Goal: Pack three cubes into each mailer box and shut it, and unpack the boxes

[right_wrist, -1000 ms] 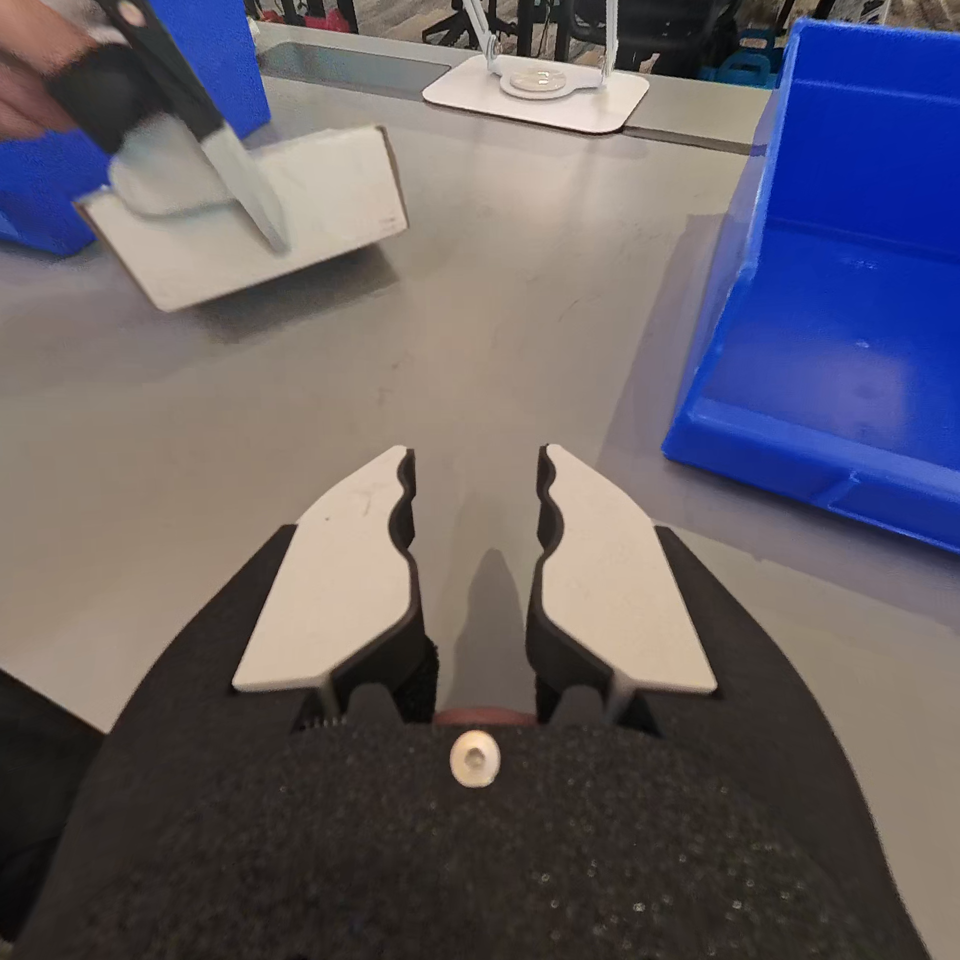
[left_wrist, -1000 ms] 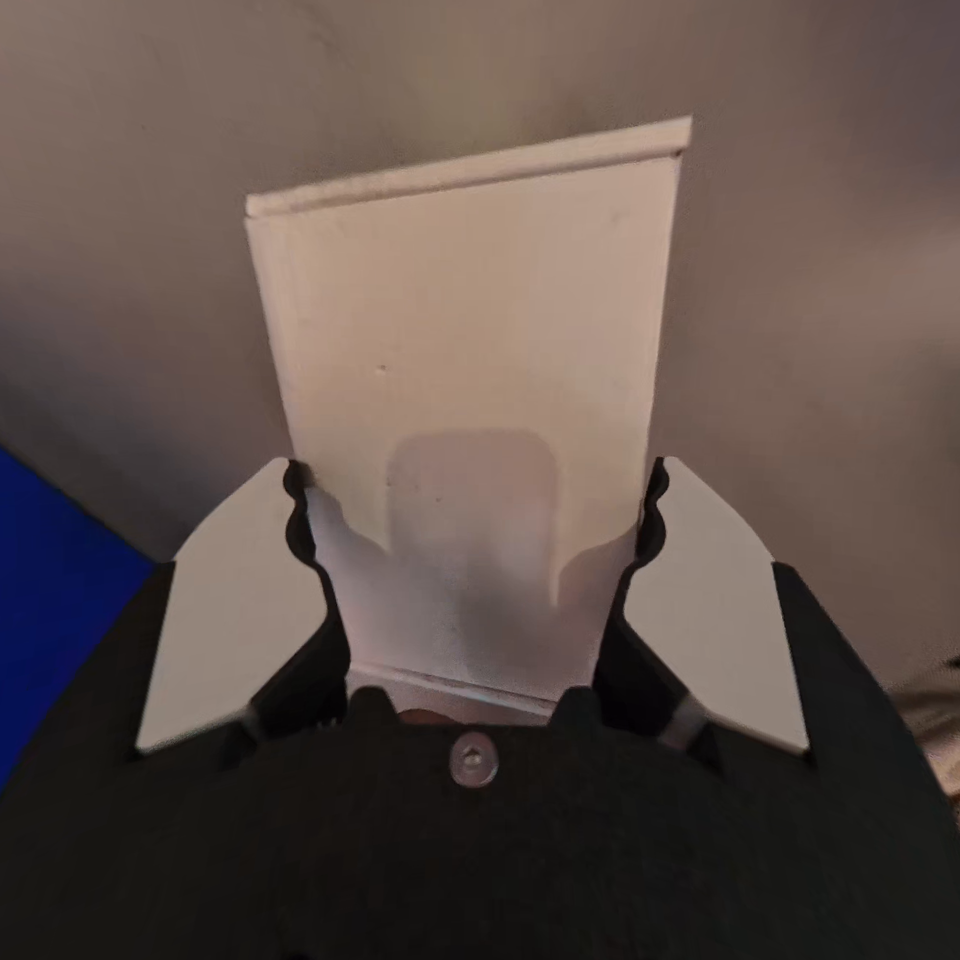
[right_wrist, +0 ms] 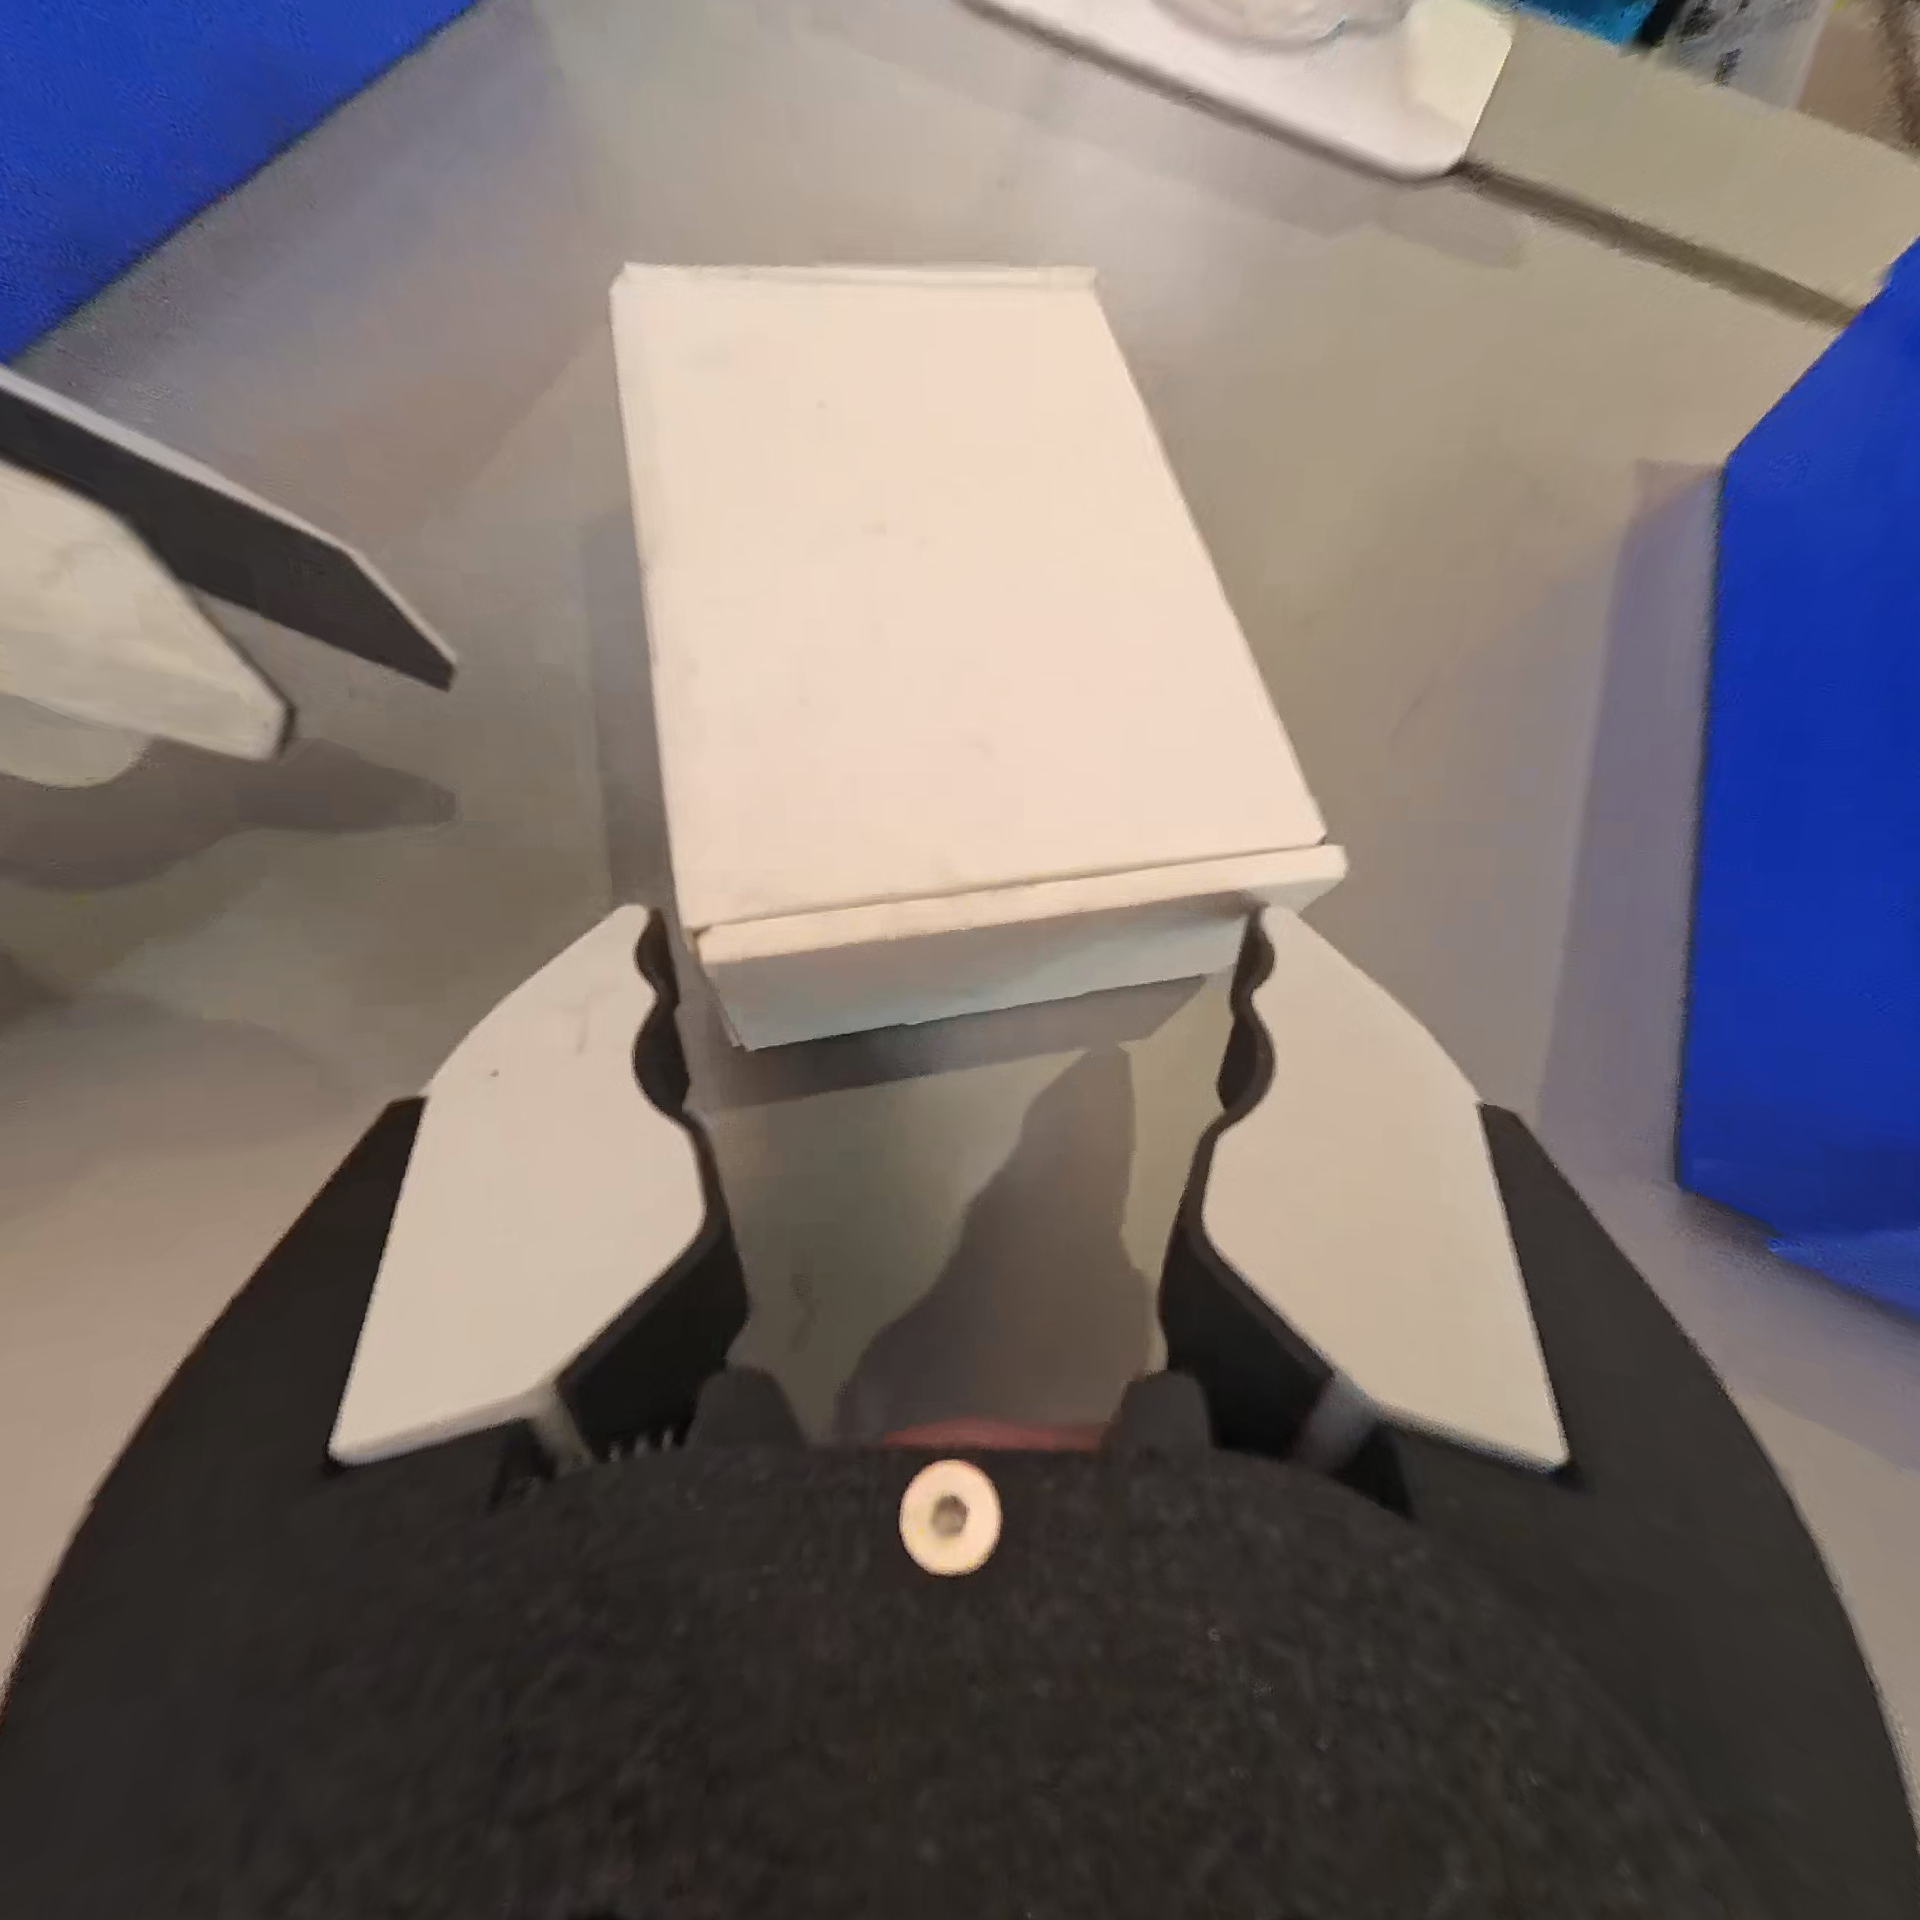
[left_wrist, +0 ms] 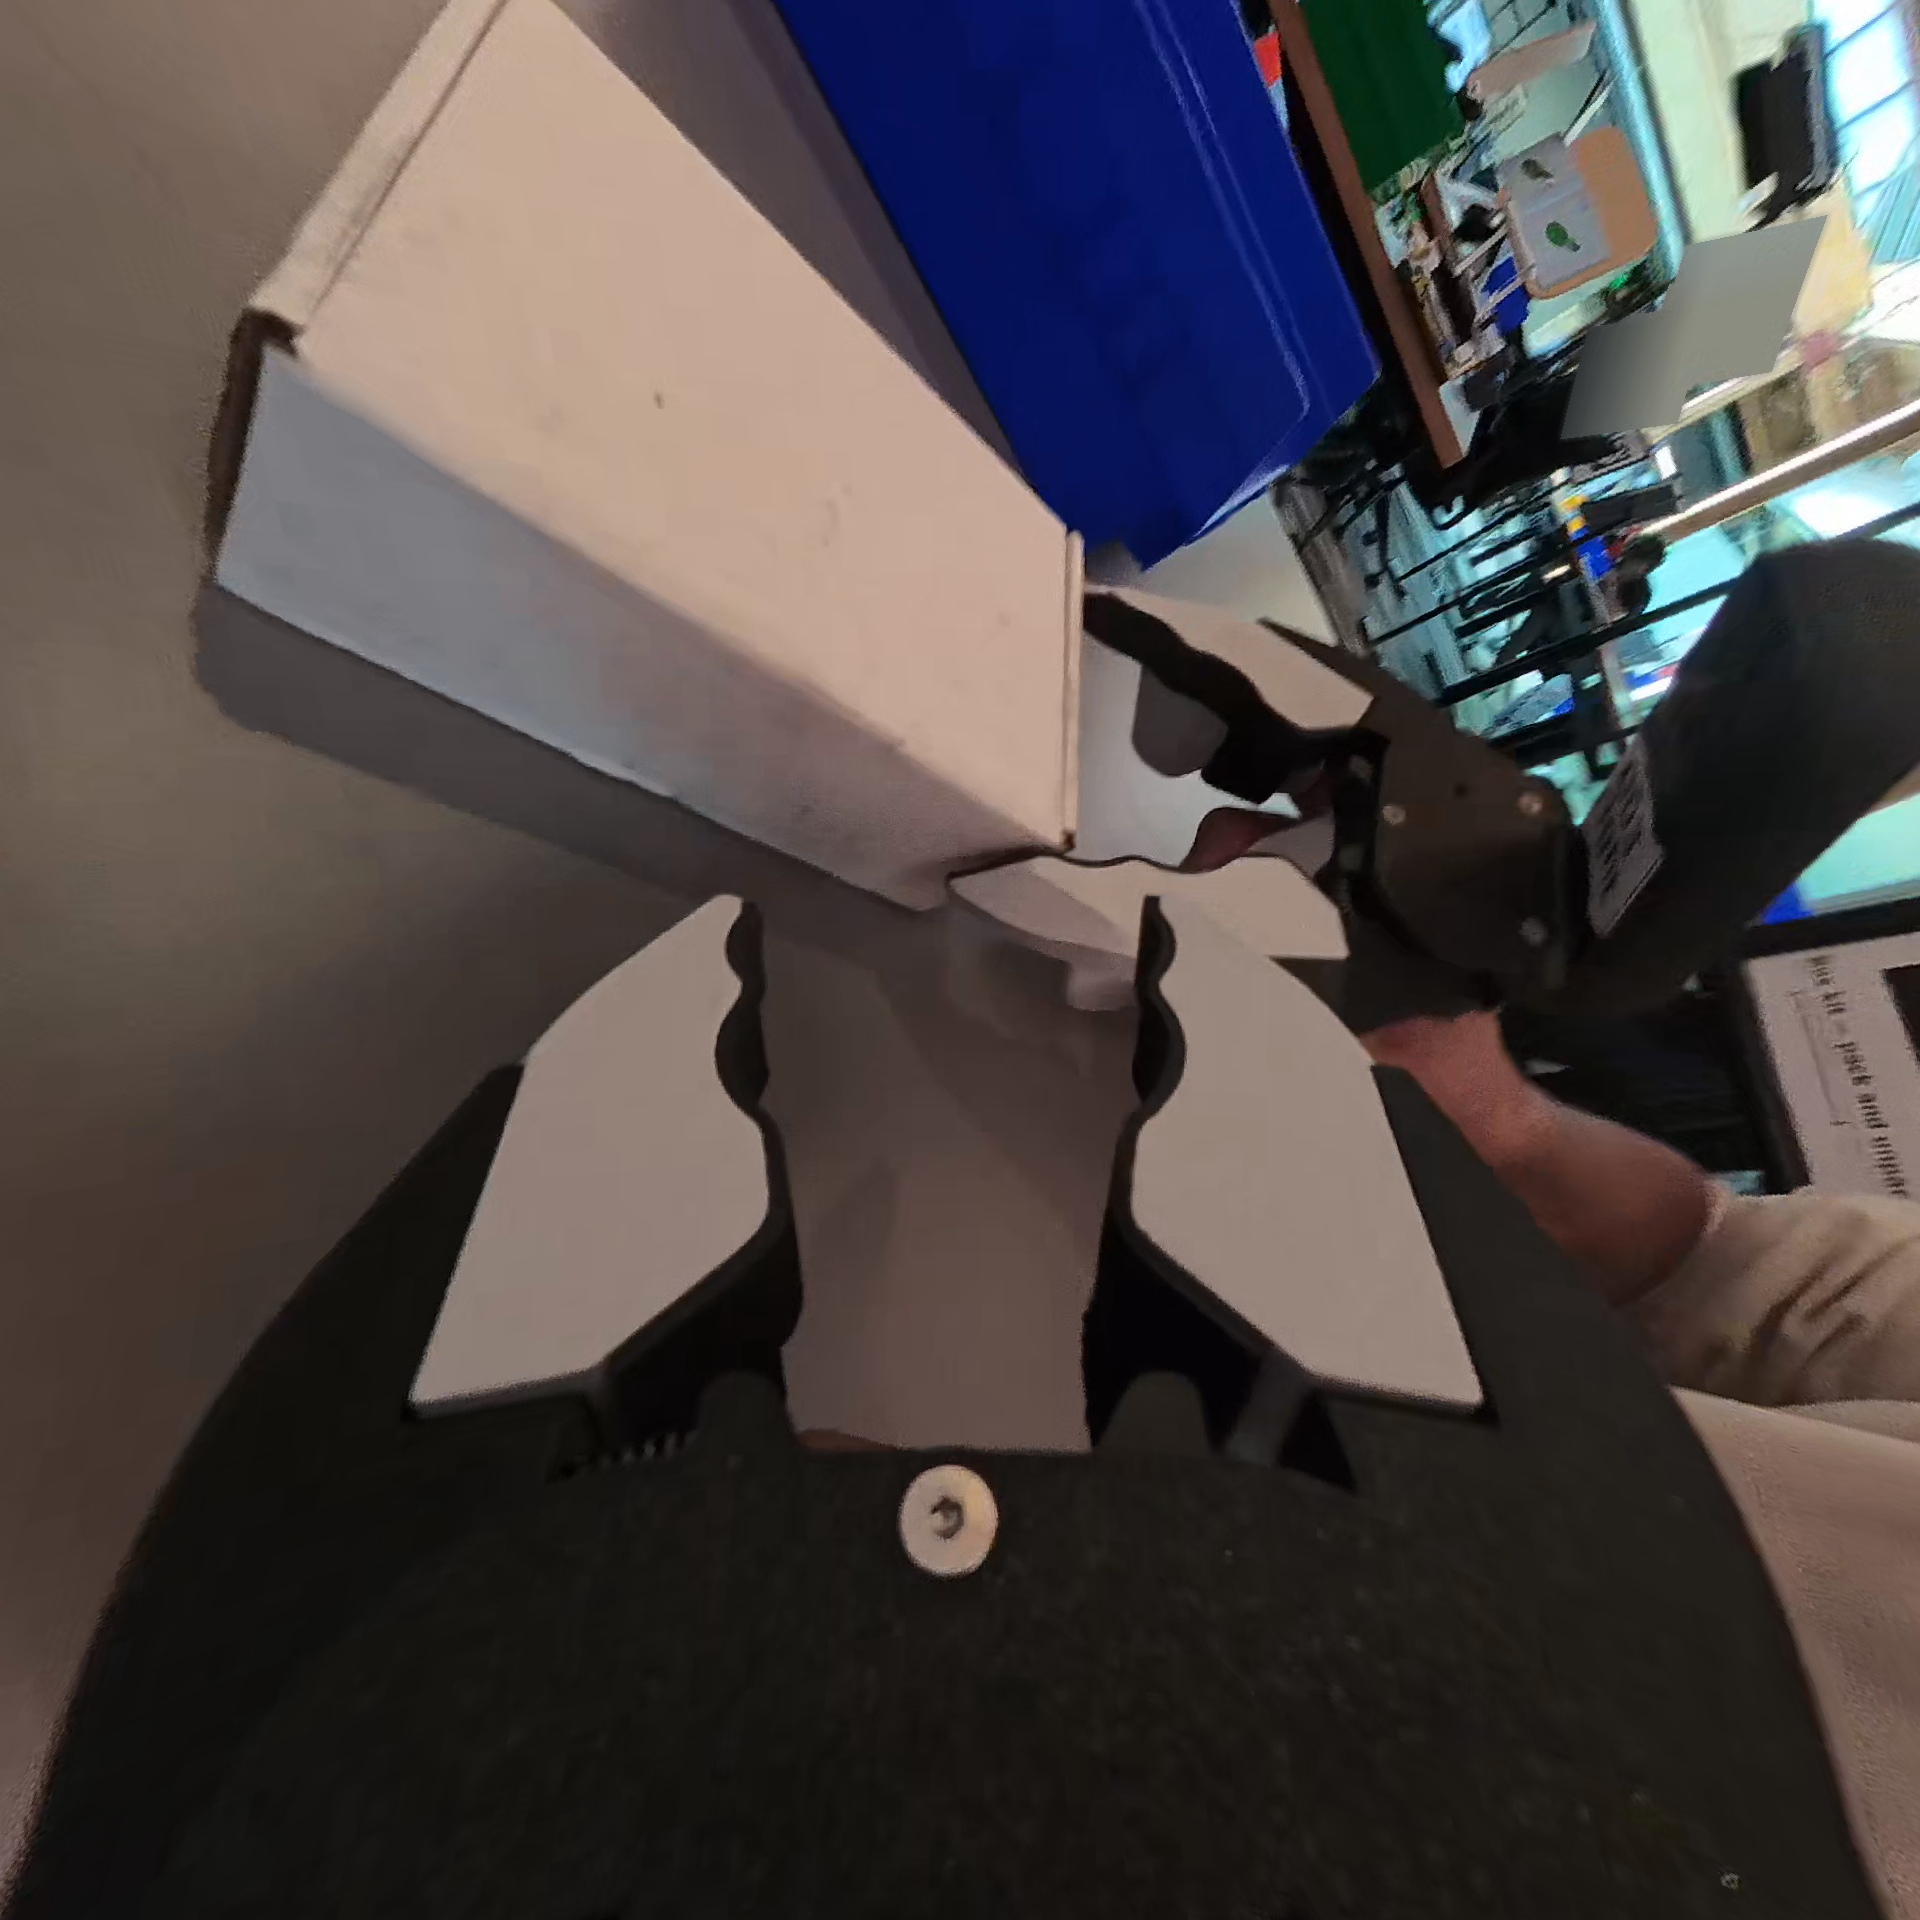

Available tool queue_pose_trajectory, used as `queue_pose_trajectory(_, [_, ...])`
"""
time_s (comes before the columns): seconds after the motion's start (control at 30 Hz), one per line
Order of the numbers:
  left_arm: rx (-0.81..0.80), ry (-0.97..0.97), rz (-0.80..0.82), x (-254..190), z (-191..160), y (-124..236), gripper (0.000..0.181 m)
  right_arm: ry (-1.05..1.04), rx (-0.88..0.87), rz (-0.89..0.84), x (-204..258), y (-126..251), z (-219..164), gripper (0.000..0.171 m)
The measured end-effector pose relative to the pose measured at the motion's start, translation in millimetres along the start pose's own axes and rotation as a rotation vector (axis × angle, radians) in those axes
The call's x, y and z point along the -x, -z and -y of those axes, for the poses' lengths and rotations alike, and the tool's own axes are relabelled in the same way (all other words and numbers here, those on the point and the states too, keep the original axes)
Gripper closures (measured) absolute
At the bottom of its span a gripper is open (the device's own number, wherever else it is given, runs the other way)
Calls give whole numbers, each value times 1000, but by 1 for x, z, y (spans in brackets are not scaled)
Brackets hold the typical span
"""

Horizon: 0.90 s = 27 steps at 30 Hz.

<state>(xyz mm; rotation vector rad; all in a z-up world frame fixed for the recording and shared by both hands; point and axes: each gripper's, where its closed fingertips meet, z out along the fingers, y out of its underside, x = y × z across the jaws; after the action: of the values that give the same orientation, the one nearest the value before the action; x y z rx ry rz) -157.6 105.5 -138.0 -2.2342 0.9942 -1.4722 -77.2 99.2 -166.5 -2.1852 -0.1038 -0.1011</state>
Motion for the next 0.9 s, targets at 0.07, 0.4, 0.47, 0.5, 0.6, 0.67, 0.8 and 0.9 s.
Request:
queue_pose_trajectory(0.07, [-2,-105,110,17,-5,4,113,4,43,53,6,-2,-9,59])
queue_pose_trajectory(0.4, [-30,-298,214,21,4,-1,115,130,157,117,-13,-33,-13,62])
queue_pose_trajectory(0.47, [-41,-319,240,24,6,2,115,125,137,184,-10,-34,-9,72])
queue_pose_trajectory(0.5, [-51,-340,260,25,8,4,115,115,110,230,-7,-32,-4,102])
queue_pose_trajectory(0.6, [-83,-424,360,38,17,15,110,64,-50,333,-7,-18,21,158])
queue_pose_trajectory(0.67, [-73,-454,413,46,18,20,104,50,-34,305,-17,-18,25,134])
queue_pose_trajectory(0.8, [-62,-433,438,55,14,23,103,168,-15,354,-11,-16,25,93])
queue_pose_trajectory(0.9, [-79,-387,481,63,19,24,99,213,17,277,-20,-37,29,68])
